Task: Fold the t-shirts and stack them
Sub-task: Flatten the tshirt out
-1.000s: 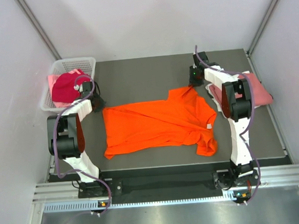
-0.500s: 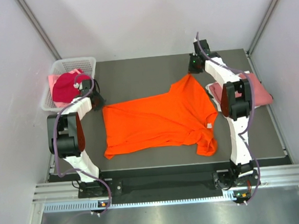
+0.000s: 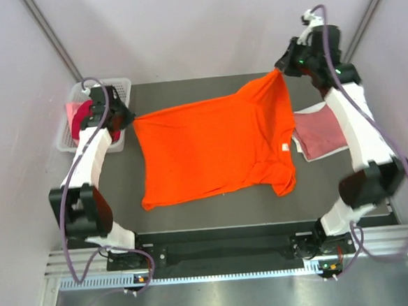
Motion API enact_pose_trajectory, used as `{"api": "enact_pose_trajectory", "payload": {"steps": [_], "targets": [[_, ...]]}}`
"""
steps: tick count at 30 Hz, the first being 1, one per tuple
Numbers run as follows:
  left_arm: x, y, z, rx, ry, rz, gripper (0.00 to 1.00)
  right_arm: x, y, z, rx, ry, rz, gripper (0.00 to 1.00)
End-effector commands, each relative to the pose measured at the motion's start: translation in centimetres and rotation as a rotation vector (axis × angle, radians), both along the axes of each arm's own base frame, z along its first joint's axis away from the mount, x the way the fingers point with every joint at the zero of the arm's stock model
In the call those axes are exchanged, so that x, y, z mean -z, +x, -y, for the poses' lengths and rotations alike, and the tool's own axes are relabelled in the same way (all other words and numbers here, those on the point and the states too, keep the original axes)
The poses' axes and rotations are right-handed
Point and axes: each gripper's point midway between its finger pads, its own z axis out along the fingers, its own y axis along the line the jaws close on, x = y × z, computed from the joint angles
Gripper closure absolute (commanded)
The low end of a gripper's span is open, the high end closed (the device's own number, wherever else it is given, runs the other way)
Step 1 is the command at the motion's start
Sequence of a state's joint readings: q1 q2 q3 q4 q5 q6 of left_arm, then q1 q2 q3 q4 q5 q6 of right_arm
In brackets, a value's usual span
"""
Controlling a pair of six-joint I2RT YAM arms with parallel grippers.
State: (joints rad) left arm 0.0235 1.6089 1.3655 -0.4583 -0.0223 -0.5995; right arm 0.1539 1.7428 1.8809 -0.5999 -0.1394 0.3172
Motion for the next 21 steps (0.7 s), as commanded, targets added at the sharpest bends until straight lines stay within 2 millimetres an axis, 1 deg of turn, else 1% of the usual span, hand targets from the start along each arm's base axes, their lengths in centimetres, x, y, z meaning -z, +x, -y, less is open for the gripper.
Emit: {"api": "enact_pose_trajectory", "payload": {"steps": [1,2,3,4,5,6,7,8,9,10,11,12,13,14,15,16,17,18,19,21], "targets": [[-10.7,-4.0,1.2,0.049,-0.031,0.211,1.00,-10.0,-7.5,-0.4,-0.074,0.076,0.248,1.00],[-12.1,-5.0,1.4,0.055,-0.035,0.242,1.00,-13.3,-10.9,-0.1,-0.081,0.094,0.338,1.00],[-13.7,-6.1,1.5,0.059,-0.035,0.279,1.00,-14.0,-12.5,0.2,-0.081,0.096,0.360,1.00],[-16.7,-8.3,1.6,0.064,-0.033,0.356,1.00,-14.4,-14.1,0.5,-0.087,0.086,0.381,1.00],[-19.7,-10.8,1.9,0.074,-0.040,0.442,1.00,-15.9,-17.5,1.1,-0.090,0.076,0.438,1.00],[-21.1,-12.0,2.1,0.081,-0.047,0.485,1.00,-17.2,-19.6,1.5,-0.090,0.081,0.478,1.00],[-22.3,-13.4,2.3,0.089,-0.057,0.523,1.00,-17.3,-21.1,1.8,-0.091,0.071,0.498,1.00],[-23.4,-14.7,2.8,0.104,-0.079,0.560,1.00,-18.1,-23.0,2.1,-0.092,0.069,0.530,1.00],[-24.6,-16.1,2.9,0.105,-0.087,0.593,1.00,-19.3,-26.5,2.7,-0.094,0.074,0.587,1.00],[-26.6,-18.5,3.2,0.117,-0.095,0.662,1.00,-20.2,-28.5,3.0,-0.092,0.077,0.619,1.00],[-27.1,-19.7,3.4,0.120,-0.112,0.674,1.00,-21.5,-31.5,3.6,-0.089,0.085,0.679,1.00],[-28.9,-21.3,3.5,0.121,-0.114,0.721,1.00,-22.2,-33.0,3.8,-0.088,0.093,0.704,1.00],[-30.3,-23.1,3.5,0.122,-0.117,0.763,1.00,-23.4,-35.3,4.1,-0.088,0.105,0.738,1.00],[-30.9,-24.2,3.7,0.125,-0.124,0.772,1.00,-24.4,-37.4,4.4,-0.091,0.116,0.782,1.00],[-33.4,-26.3,3.9,0.139,-0.124,0.843,1.00,-25.2,-38.9,4.5,-0.094,0.125,0.813,1.00],[-34.3,-27.1,3.9,0.138,-0.126,0.864,1.00,-26.9,-41.0,4.8,-0.096,0.144,0.868,1.00],[-35.5,-28.1,4.0,0.145,-0.134,0.893,1.00,-27.6,-42.2,4.9,-0.097,0.152,0.896,1.00],[-37.5,-29.5,4.2,0.159,-0.134,0.937,1.00,-28.3,-43.0,5.0,-0.102,0.157,0.918,1.00],[-38.3,-30.0,4.3,0.166,-0.133,0.957,1.00,-29.7,-44.8,5.3,-0.103,0.166,0.968,1.00],[-40.3,-30.5,4.5,0.174,-0.137,0.989,1.00,-30.7,-44.8,6.2,-0.045,0.177,0.981,1.00]]}}
